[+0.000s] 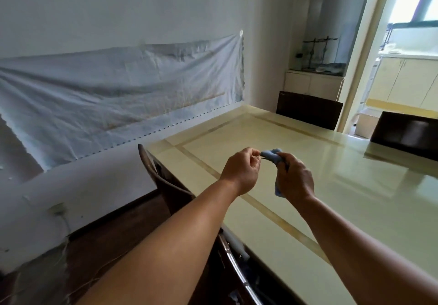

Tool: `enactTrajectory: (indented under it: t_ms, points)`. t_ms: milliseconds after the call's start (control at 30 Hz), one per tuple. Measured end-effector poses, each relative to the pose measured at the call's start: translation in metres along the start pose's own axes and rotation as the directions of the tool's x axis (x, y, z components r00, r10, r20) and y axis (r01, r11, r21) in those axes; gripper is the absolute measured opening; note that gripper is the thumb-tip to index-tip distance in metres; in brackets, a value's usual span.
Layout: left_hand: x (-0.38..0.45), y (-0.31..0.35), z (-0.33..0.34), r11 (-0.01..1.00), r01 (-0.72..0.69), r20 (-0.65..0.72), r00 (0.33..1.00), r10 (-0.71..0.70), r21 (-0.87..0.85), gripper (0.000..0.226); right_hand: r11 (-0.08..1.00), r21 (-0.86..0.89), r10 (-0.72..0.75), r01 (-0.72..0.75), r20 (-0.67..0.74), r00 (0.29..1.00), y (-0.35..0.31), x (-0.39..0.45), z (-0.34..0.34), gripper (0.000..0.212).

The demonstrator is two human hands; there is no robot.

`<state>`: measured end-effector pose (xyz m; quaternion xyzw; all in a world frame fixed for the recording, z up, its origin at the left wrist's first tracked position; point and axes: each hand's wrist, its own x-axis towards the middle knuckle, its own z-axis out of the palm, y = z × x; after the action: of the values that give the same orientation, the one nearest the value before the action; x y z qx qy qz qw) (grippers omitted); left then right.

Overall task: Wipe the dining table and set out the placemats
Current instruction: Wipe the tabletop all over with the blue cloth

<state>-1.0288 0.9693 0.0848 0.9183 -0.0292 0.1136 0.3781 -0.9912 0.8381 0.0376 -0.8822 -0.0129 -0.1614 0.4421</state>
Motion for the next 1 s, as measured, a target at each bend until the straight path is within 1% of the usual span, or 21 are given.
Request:
enactTrajectory:
  t_ms: [100,267,300,433,533,667,767,900,1000]
  points:
    - [0.031,-0.014,-0.018,1.0,-0.019,0.0,1.0,0.019,0.019,0.033,1.0,0.002,-0.022,0.022,0.012,1.0,-0.016,0.023,0.024,0.031]
    - [0.072,-0.048,-0.042,0.999,0.002,0.007,1.0,-0.002,0.045,0.035,1.0,-0.003,-0.014,0.014,0.007,1.0,-0.029,0.054,0.061,0.029]
    - [0.093,-0.071,-0.05,0.999,0.008,0.021,1.0,-0.009,0.044,0.035,1.0,-0.01,-0.002,0.002,-0.008,1.0,-0.033,0.067,0.086,0.029]
    - [0.112,-0.092,-0.061,0.998,0.002,0.078,0.997,-0.007,0.059,0.037,0.999,-0.043,0.022,-0.022,0.013,1.0,-0.035,0.079,0.107,0.029]
    - [0.15,-0.134,-0.082,0.997,-0.045,0.143,0.989,0.036,0.058,0.041,0.996,-0.078,0.035,-0.037,-0.031,0.999,-0.055,0.104,0.146,0.028]
    - [0.196,-0.186,-0.117,0.994,-0.092,0.221,0.972,0.076,0.06,0.044,0.987,-0.123,0.097,-0.106,-0.072,0.993,-0.076,0.13,0.191,0.027]
    - [0.228,-0.22,-0.131,0.996,-0.081,0.205,0.976,0.073,0.03,0.044,0.978,-0.138,0.143,-0.155,-0.095,0.985,-0.078,0.142,0.212,0.027]
    - [0.266,-0.257,-0.124,0.998,-0.066,0.254,0.966,0.058,0.025,0.045,0.956,-0.183,0.212,-0.231,-0.114,0.971,-0.067,0.166,0.24,0.03]
    - [0.298,-0.281,-0.112,0.997,-0.071,0.299,0.952,0.058,0.031,0.046,0.951,-0.158,0.249,-0.265,-0.111,0.962,-0.057,0.197,0.268,0.031]
